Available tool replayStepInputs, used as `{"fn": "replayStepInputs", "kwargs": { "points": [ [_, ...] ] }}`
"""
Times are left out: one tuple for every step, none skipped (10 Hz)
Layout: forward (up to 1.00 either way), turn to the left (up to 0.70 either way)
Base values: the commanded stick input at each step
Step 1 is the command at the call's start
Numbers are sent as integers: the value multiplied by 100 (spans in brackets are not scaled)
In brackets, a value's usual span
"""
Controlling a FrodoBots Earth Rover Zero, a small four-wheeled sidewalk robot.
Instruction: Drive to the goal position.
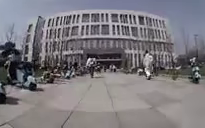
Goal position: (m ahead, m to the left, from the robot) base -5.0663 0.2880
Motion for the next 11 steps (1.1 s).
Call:
{"fn": "replayStepInputs", "kwargs": {
  "points": [
    [100,0],
    [100,0],
    [100,0],
    [100,0],
    [100,0],
    [100,0],
    [100,0],
    [100,0],
    [100,0],
    [100,0],
    [100,0]
  ]
}}
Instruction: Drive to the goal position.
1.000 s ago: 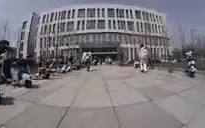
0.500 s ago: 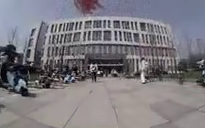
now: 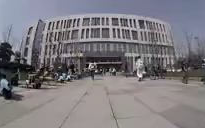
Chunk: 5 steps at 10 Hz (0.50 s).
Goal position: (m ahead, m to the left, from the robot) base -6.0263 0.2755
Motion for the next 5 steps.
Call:
{"fn": "replayStepInputs", "kwargs": {
  "points": [
    [100,0],
    [100,0],
    [100,0],
    [100,0],
    [100,0]
  ]
}}
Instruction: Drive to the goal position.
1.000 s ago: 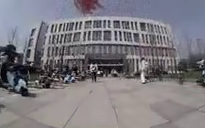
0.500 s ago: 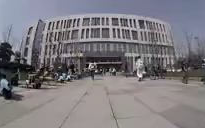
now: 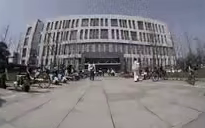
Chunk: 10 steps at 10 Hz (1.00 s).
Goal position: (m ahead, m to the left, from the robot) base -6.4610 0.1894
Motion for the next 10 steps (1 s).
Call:
{"fn": "replayStepInputs", "kwargs": {
  "points": [
    [100,0],
    [100,0],
    [100,0],
    [100,0],
    [100,0],
    [100,0],
    [100,0],
    [100,0],
    [100,0],
    [100,0]
  ]
}}
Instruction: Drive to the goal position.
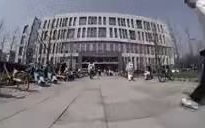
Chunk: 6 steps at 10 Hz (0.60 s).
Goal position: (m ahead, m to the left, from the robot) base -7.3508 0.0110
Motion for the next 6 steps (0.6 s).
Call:
{"fn": "replayStepInputs", "kwargs": {
  "points": [
    [100,0],
    [100,0],
    [100,0],
    [100,0],
    [100,0],
    [100,0]
  ]
}}
